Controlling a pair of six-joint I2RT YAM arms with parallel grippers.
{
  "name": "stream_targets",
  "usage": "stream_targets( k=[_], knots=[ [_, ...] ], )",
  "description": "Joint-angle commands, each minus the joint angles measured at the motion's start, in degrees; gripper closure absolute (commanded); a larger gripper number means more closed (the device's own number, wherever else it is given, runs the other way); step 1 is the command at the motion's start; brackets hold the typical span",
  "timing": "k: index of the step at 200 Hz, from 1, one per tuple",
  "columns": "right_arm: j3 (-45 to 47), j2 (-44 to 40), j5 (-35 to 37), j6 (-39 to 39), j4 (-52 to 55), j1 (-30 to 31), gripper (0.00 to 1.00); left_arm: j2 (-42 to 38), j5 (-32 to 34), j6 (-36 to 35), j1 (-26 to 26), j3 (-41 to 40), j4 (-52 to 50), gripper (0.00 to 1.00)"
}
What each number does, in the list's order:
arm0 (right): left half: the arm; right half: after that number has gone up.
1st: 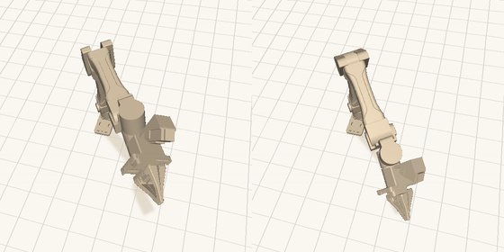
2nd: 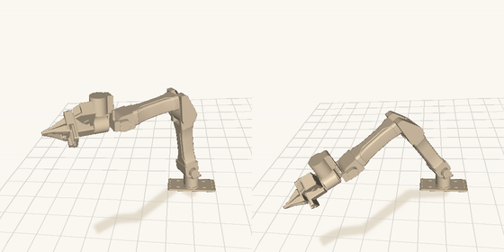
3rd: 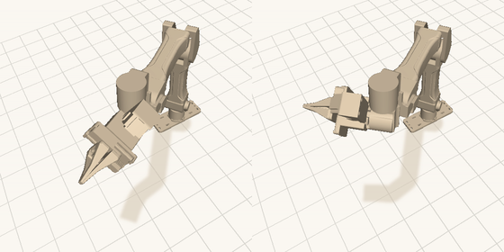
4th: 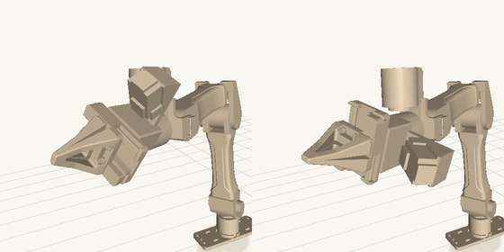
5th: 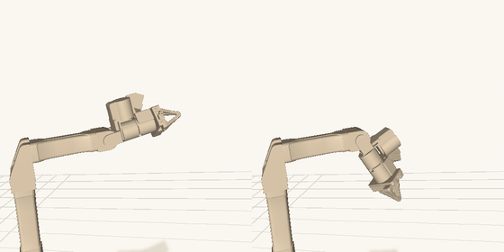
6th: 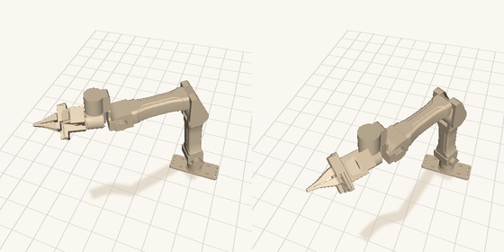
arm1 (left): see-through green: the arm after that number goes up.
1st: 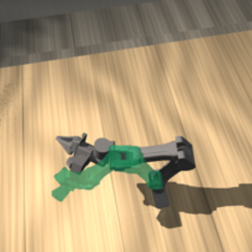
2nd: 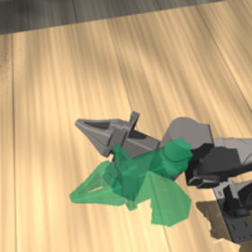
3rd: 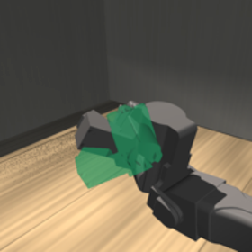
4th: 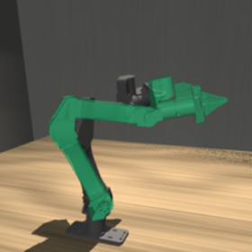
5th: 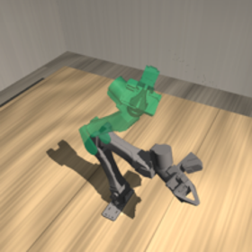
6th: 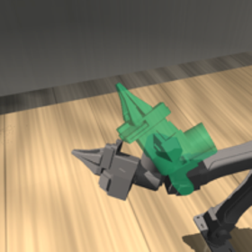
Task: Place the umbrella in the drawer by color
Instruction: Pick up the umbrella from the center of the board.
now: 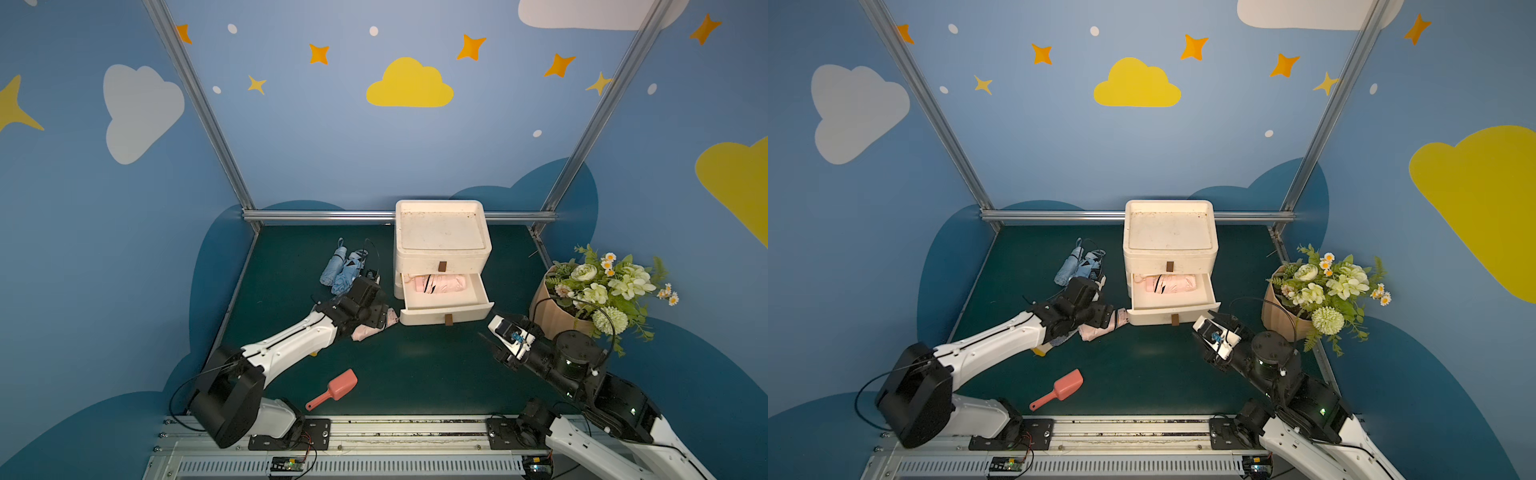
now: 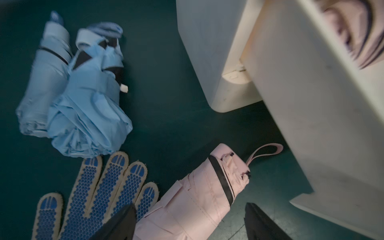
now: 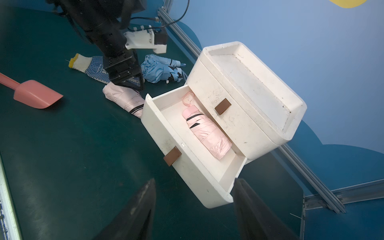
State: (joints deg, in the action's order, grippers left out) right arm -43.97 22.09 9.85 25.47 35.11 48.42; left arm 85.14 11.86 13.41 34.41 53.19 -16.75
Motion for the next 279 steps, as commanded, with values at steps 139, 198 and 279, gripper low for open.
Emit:
stream_targets(
  k=[139, 198, 279],
  knots=[
    [5.11, -6.71, -1.00, 2.21, -3.65, 0.09, 0.31, 19.35, -14.15, -6.58, -1.84, 13.55, -14.72, 0.56],
    [5.12, -6.65, -0.49, 2.17, -4.84, 0.07, 0.31, 17.28, -13.81, -3.02, -0.28, 7.04, -12.29, 0.88],
    [4.42, -5.32, -1.53, -1.70, -5.83, 0.09, 0.31, -7.19, 1.80, 2.17, -0.14, -0.31, -7.92, 0.98]
  ],
)
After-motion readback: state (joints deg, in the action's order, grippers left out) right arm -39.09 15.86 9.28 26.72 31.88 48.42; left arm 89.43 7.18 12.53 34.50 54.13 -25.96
